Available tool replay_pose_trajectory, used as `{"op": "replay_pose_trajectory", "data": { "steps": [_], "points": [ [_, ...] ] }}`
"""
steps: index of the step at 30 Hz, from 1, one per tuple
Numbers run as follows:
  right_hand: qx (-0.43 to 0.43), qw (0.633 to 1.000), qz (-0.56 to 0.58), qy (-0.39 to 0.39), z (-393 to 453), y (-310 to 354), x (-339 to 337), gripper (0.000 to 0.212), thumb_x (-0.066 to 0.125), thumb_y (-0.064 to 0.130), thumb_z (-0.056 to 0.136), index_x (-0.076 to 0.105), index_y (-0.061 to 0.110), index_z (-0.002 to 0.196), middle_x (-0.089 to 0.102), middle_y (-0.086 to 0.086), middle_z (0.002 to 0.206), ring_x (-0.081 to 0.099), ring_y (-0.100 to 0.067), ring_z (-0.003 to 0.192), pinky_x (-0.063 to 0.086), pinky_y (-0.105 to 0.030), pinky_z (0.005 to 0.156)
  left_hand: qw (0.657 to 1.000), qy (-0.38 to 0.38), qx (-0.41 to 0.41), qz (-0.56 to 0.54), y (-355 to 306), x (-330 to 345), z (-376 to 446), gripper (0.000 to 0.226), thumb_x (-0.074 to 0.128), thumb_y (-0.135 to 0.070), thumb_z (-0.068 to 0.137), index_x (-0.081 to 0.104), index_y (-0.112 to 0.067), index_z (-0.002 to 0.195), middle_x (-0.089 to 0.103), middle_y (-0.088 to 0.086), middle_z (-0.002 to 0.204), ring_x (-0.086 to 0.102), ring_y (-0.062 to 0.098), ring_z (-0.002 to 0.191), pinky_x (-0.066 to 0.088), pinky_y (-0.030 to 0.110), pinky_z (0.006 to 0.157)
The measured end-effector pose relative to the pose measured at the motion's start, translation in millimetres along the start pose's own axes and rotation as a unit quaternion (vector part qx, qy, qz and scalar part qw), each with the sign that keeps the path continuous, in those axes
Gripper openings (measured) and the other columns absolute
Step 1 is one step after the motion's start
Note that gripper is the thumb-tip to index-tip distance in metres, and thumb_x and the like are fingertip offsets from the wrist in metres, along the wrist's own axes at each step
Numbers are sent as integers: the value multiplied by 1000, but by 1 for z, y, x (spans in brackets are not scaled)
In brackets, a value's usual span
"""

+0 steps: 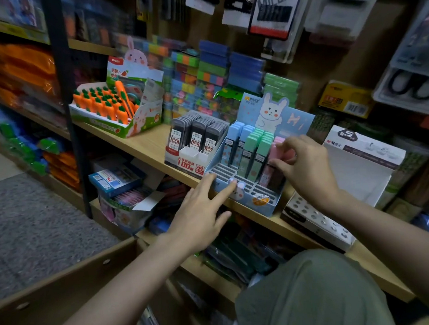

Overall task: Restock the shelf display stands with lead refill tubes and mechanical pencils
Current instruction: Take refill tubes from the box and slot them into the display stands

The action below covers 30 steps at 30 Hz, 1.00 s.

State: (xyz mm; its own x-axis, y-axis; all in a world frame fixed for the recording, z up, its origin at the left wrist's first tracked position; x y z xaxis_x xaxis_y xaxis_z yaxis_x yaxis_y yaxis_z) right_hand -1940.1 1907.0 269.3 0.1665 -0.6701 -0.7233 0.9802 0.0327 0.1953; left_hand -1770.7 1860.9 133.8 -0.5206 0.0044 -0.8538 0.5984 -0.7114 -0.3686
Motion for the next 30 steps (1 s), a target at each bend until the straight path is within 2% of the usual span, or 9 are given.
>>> {"op": "replay_pose_trajectory", "data": {
  "steps": [4, 6, 9, 11, 14, 17, 20, 25, 30],
  "points": [
    [-11, 1000, 13, -9, -10, 8, -9, 38, 71, 17, 86, 65, 10, 123, 58, -8, 109, 62, -24, 88, 54, -37, 81, 1000, 23, 15, -10, 1, -3, -8, 67, 45, -42, 99, 2, -48, 150, -8, -10, 159, 3, 18, 147, 15, 43, 120],
    [-44, 997, 47, -32, -21, 24, -16, 33, 67, 13, 87, 66, 10, 119, 58, -5, 107, 61, -20, 87, 53, -32, 78, 999, 28, 14, -18, 4, -7, -20, 65, 46, -41, 99, 7, -47, 151, -5, -11, 160, -2, 13, 148, 13, 40, 120],
    [-103, 988, 115, 29, -45, 64, 1, 16, 66, 11, 86, 70, 15, 101, 61, 4, 96, 57, -4, 81, 47, -12, 73, 997, 41, -32, -64, 18, -15, -52, 52, 49, -39, 98, 31, -36, 146, 27, -6, 152, 21, 14, 142, 27, 36, 116],
    [-153, 962, 165, 152, -66, 103, 33, 12, 68, 13, 85, 71, 18, 95, 63, 6, 88, 56, -1, 75, 44, -11, 69, 993, 64, -75, -63, 36, -21, -85, 39, 54, -34, 96, 51, -26, 134, 47, -3, 134, 43, 15, 126, 37, 30, 105],
    [-260, 862, 157, 405, -130, 168, 103, 19, 66, 26, 89, 71, 24, 108, 66, 7, 95, 60, -5, 84, 46, -17, 75, 980, 113, -163, -19, 72, -31, -153, 30, 61, -26, 92, 63, -19, 120, 59, 4, 120, 55, 19, 113, 40, 27, 96],
    [-363, 748, 97, 547, -213, 217, 160, 35, 62, 33, 92, 62, 28, 126, 59, 1, 114, 56, -17, 107, 38, -18, 86, 950, 138, -280, 4, 111, -43, -238, 34, 64, -23, 90, 62, -15, 123, 58, 9, 125, 53, 23, 119, 37, 28, 100],
    [-426, 665, 92, 606, -285, 250, 197, 44, 62, 25, 91, 57, 19, 134, 52, -8, 133, 50, -24, 123, 35, -25, 100, 917, 108, -384, 24, 133, -53, -329, 47, 67, -21, 88, 54, -8, 131, 50, 16, 132, 47, 31, 124, 32, 29, 103],
    [-507, 590, 94, 622, -365, 282, 239, 48, 53, 29, 97, 44, 32, 144, 30, -8, 153, 38, -26, 137, 36, -35, 108, 823, 41, -564, -47, 144, -43, -445, 74, 66, -32, 90, 29, -10, 149, 32, 14, 152, 35, 28, 138, 31, 32, 109],
    [-531, 497, 106, 678, -439, 281, 272, 39, 50, 23, 99, 53, 25, 138, 44, -1, 146, 40, -19, 134, 37, -32, 105, 748, -20, -592, -298, 135, -2, -479, 55, 60, -27, 94, 38, -27, 144, 39, -4, 151, 51, -6, 117, 44, 16, 94]
  ]
}}
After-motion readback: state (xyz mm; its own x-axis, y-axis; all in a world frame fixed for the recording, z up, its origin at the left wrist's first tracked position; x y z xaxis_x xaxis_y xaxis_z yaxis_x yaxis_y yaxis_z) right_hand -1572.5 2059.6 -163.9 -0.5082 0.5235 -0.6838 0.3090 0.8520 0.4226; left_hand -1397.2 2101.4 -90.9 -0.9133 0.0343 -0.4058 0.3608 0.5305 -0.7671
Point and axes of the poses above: each hand's wrist, its own z-axis towards the middle knuckle, its own x-axis out of the palm, y = z × x, the point moved 9 cm from there along z, towards the middle knuckle
